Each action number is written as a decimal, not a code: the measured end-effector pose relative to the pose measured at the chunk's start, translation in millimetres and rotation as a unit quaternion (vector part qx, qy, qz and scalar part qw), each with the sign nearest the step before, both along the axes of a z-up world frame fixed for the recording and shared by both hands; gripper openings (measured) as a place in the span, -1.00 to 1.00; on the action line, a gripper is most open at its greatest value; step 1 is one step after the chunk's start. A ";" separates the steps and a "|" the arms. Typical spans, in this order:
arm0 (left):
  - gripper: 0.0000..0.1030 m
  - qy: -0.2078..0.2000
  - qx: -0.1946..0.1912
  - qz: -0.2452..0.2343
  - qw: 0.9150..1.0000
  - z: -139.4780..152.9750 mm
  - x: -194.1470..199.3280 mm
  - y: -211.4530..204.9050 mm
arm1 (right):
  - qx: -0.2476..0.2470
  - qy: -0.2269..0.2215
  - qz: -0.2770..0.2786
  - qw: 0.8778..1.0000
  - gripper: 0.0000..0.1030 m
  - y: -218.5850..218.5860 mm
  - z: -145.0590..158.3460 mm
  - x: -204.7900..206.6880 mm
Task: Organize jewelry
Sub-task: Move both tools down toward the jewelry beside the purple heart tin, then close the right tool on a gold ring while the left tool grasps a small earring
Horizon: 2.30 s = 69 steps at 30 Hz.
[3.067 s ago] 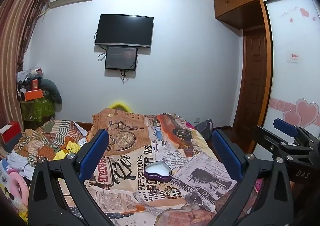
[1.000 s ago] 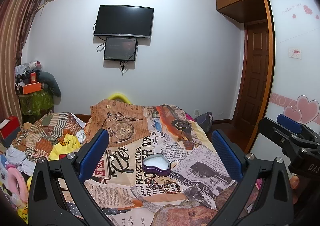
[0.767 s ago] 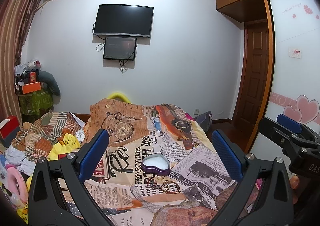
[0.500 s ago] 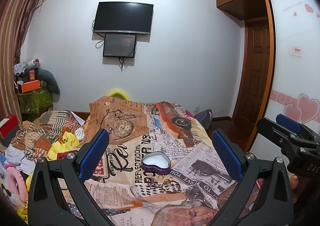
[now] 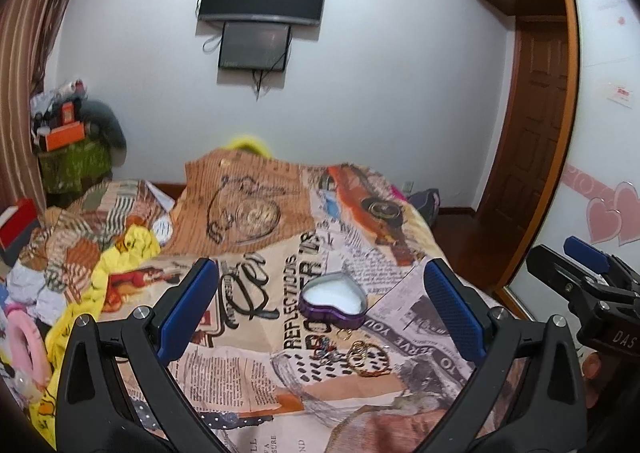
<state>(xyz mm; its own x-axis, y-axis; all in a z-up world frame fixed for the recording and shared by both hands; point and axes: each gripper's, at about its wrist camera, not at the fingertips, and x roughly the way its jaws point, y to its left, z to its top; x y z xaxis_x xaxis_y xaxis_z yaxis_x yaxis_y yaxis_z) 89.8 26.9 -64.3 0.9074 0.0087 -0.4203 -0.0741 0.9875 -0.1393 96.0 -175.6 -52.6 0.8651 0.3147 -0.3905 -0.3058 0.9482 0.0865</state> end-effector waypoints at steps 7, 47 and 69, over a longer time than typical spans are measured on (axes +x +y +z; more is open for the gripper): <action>0.81 0.067 -0.021 0.009 0.997 -37.6 32.5 19.1 | -0.016 0.068 -0.002 0.998 1.00 1.9 -31.6 33.1; -0.58 0.260 -0.040 -0.137 0.955 -152.3 94.5 -4.0 | -0.075 0.301 0.223 0.924 -0.54 72.5 -142.8 101.0; -0.98 0.227 -0.035 -0.129 0.965 -138.0 88.7 -2.1 | -0.077 0.271 0.207 0.937 -0.84 70.6 -133.7 101.4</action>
<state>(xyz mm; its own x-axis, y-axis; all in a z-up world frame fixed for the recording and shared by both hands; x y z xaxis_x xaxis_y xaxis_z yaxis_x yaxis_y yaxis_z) 178.5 24.9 -202.3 0.5984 -0.2360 -0.7656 0.1039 0.9704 -0.2180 197.5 -105.0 -186.3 0.3421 0.4843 -0.8053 -0.6011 0.7715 0.2086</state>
